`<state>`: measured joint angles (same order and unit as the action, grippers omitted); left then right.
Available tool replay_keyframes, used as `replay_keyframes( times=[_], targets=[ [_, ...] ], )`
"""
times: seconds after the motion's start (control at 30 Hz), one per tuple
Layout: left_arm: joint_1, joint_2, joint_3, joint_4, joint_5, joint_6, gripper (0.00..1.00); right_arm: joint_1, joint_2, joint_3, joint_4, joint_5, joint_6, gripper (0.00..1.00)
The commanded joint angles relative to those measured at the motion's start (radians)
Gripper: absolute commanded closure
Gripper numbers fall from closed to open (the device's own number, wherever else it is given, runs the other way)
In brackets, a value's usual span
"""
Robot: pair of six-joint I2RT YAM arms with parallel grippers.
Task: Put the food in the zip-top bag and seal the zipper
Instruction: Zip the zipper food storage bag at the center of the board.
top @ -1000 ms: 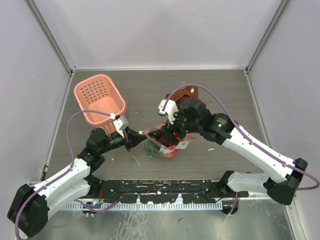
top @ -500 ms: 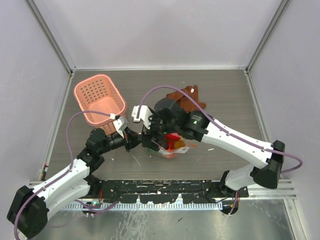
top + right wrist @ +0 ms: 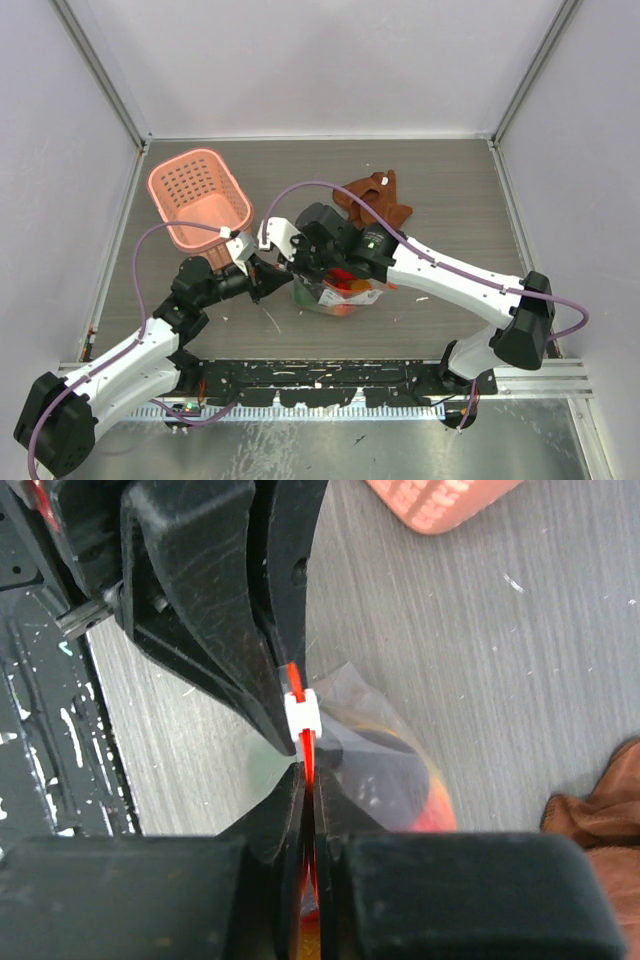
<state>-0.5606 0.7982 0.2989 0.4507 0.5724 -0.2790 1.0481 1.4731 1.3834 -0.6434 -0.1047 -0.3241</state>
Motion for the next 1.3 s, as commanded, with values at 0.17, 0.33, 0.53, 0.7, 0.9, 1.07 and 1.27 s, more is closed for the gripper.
replay_keyframes(
  times=[0.17,0.33,0.53,0.7,0.9,1.07,1.27],
  targets=[
    [0.000,-0.012,0.049,0.073,0.034,-0.012,0.79,0.004,-0.106,-0.030,0.039,-0.048,-0.024,0.99],
    [0.000,0.001,0.041,0.126,0.091,-0.025,0.65,0.003,-0.112,-0.042,0.036,-0.110,-0.024,0.99],
    [-0.002,0.040,0.044,0.178,0.163,-0.046,0.63,0.002,-0.113,-0.060,0.036,-0.144,-0.027,0.99],
    [-0.004,0.069,0.059,0.187,0.212,-0.049,0.97,0.002,-0.106,-0.065,0.045,-0.150,-0.027,0.99],
    [-0.013,0.068,0.062,0.191,0.237,-0.048,1.00,0.001,-0.105,-0.056,0.071,-0.176,-0.025,0.79],
    [-0.016,0.056,0.059,0.189,0.232,-0.047,1.00,0.001,-0.105,-0.052,0.107,-0.187,-0.026,0.69],
    [-0.017,0.048,0.059,0.180,0.222,-0.047,1.00,0.002,-0.095,-0.052,0.130,-0.189,-0.019,0.69]
  ],
)
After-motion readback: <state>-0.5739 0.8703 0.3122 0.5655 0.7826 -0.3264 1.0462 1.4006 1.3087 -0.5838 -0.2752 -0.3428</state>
